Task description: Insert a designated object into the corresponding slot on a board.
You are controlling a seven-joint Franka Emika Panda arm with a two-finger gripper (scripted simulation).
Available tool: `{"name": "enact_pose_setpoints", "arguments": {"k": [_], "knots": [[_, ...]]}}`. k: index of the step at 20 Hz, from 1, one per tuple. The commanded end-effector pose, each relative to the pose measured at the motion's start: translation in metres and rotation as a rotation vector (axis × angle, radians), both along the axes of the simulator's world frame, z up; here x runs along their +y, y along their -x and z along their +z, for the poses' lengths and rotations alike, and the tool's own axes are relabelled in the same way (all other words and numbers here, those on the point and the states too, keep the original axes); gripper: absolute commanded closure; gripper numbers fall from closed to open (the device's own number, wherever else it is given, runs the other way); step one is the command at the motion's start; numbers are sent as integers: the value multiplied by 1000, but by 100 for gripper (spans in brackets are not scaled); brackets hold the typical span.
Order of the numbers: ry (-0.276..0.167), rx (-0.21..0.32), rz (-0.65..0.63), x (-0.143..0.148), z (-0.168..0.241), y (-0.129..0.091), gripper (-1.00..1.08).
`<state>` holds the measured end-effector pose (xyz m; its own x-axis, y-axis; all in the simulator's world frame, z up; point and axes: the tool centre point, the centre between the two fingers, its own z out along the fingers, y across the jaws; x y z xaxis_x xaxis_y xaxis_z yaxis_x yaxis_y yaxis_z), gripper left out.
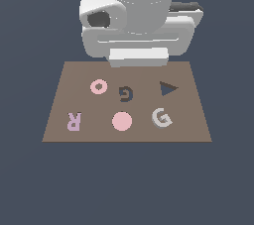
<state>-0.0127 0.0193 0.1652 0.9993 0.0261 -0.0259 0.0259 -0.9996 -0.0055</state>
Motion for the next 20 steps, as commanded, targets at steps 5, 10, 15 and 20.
{"name": "enact_pose_setpoints", "arguments": {"k": [5,10,15,20], "knots": [[0,-1,9,1,-3,-2,-92],[-1,-3,44,7,-14,-12,-92],[-1,-7,108,18,-33,-29,-92],[-2,-13,196,34,-59,-51,-92]]}}
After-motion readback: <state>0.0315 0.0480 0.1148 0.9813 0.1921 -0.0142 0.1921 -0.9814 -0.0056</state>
